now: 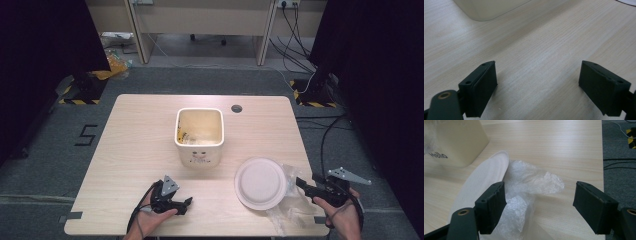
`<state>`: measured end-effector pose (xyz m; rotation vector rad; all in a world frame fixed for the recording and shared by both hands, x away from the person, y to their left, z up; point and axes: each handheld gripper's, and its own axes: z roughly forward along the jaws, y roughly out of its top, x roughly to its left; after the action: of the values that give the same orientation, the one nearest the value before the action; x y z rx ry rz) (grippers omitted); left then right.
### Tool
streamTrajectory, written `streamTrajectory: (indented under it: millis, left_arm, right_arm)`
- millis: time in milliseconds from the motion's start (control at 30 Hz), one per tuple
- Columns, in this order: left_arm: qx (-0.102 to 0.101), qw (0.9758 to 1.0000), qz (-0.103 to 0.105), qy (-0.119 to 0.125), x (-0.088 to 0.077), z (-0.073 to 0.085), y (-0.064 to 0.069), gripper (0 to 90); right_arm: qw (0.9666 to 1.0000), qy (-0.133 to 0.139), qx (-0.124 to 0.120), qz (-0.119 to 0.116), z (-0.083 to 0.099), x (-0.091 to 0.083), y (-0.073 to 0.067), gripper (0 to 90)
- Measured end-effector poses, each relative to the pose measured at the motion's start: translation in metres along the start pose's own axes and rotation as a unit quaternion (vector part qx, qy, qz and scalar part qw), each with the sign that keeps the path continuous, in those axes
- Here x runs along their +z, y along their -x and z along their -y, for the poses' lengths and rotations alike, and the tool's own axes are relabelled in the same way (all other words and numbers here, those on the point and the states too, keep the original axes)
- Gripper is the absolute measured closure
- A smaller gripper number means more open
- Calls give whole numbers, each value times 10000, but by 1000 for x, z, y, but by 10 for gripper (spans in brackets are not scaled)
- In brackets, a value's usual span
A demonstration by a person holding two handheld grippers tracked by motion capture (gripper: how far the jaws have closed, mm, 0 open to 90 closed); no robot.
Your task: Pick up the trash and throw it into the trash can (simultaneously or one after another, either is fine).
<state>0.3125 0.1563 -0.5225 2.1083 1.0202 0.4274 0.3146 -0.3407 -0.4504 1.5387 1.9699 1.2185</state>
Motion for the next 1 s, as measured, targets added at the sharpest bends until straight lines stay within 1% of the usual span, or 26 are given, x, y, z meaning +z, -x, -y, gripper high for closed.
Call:
streamTrajectory:
  millis: [367,533,567,600,633,700,733,800,867,900,933,967,1000]
  left_arm:
    - [11,10000,-7,-12,0,0,0,142]
    - [-50,10000,-24,7,0,0,1,149]
    - [-34,10000,-17,13,0,-1,2,151]
    - [-30,10000,78,26,1,-2,5,153]
    - [-30,10000,78,26,1,-2,5,153]
    - [-55,9998,203,55,3,-4,10,157]
    - [-29,9997,248,48,5,-6,13,157]
    - [81,9996,284,33,10,-13,21,160]
    - [118,9993,345,62,13,-19,26,160]
    - [118,9993,345,62,13,-19,26,160]
    - [156,9990,402,111,16,-26,32,161]
    - [156,9990,402,111,16,-26,32,161]
    - [175,9988,434,144,18,-29,34,161]
  right_arm:
    - [10000,-59,-12,-27,1,3,-2,256]
    - [10000,-79,0,-31,1,5,-2,256]
    - [10000,-82,-4,-30,1,6,-2,257]
    - [9999,-98,3,-37,1,7,-2,257]
    - [9999,-98,3,-37,1,7,-2,257]
    - [10000,-79,-23,-45,-1,7,-3,257]
    - [10000,-79,-23,-45,-1,7,-3,257]
    - [10000,-38,-33,-63,-2,7,-3,258]
    - [10000,-30,-51,-46,-3,7,-3,258]
    - [10000,-30,-51,-46,-3,7,-3,258]
    - [10000,-47,-33,-58,-3,8,-4,259]
    - [10000,-47,-33,-58,-3,8,-4,259]
    - [10000,-49,-63,-57,-4,9,-3,260]
